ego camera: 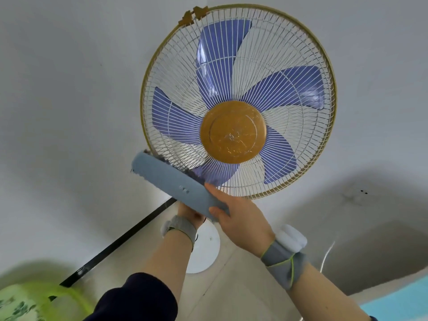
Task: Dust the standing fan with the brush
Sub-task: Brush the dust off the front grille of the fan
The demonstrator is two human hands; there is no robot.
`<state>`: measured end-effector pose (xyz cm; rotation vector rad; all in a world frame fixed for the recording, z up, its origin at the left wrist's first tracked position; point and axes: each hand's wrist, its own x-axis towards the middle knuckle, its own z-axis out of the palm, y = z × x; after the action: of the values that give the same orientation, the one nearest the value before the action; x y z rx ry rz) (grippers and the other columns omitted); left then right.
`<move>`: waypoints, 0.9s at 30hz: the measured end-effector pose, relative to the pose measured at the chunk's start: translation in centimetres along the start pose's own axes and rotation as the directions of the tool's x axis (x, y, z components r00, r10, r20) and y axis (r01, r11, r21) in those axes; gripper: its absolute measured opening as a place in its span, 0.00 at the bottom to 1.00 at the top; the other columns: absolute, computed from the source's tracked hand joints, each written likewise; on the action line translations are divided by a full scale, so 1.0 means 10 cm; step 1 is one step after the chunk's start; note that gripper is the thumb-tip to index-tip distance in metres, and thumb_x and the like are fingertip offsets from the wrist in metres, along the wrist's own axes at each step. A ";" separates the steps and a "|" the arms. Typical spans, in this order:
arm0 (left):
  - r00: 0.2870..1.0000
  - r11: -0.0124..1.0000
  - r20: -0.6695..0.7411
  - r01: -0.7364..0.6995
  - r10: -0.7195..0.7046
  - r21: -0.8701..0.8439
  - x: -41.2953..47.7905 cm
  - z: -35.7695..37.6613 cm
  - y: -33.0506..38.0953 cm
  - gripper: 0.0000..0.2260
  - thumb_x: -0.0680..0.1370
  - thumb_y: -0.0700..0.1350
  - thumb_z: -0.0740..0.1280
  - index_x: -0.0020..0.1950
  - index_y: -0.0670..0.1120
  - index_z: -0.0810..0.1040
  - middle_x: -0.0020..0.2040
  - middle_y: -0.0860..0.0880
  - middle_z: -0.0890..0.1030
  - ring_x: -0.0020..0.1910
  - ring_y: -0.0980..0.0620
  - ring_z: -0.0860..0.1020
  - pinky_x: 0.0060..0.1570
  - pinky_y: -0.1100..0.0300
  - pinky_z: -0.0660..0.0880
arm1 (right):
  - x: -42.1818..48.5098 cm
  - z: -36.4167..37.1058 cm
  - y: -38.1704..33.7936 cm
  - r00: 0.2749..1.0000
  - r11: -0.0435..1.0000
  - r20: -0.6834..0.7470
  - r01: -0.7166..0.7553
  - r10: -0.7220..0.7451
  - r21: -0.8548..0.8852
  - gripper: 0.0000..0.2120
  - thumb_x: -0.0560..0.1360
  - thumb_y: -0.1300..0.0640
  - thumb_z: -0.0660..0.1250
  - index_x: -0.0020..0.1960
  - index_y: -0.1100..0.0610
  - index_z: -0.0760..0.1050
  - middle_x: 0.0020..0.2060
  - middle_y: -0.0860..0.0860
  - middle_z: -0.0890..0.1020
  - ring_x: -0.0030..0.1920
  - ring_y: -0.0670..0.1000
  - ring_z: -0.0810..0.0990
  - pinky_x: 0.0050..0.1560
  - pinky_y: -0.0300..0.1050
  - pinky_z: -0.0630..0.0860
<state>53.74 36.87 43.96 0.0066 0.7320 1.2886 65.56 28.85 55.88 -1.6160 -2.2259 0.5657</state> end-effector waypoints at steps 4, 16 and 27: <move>0.994 0.997 0.090 -0.067 0.063 0.037 -0.01 0.02 0.04 0.26 0.79 0.62 0.59 0.69 0.45 0.71 0.66 0.40 0.76 0.61 0.40 0.77 0.46 0.51 0.77 | -0.05 -0.19 -0.19 0.987 0.994 -0.144 0.083 -0.072 0.074 0.27 0.80 0.47 0.58 0.67 0.24 0.47 0.58 0.52 0.79 0.53 0.52 0.79 0.54 0.49 0.78; 0.996 0.998 0.088 -0.006 0.012 -0.069 0.04 -0.02 0.03 0.39 0.65 0.74 0.66 0.69 0.52 0.74 0.65 0.39 0.76 0.60 0.37 0.78 0.58 0.38 0.75 | 0.11 0.07 -0.30 0.923 0.913 -0.350 0.005 -0.160 -0.407 0.33 0.74 0.54 0.69 0.73 0.37 0.58 0.24 0.51 0.75 0.21 0.49 0.63 0.23 0.39 0.61; 0.983 0.998 0.184 0.024 -0.013 -0.055 -0.03 -0.12 0.04 0.20 0.67 0.52 0.71 0.53 0.42 0.76 0.40 0.42 0.82 0.37 0.45 0.81 0.43 0.52 0.79 | 0.09 0.18 -0.25 0.991 0.918 -0.128 -0.015 -0.039 -0.397 0.27 0.82 0.50 0.53 0.69 0.30 0.39 0.36 0.52 0.79 0.32 0.52 0.70 0.33 0.46 0.69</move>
<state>52.76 36.32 43.36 0.0718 0.5356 1.2717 62.39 28.76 55.54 -1.7628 -2.3536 -0.0102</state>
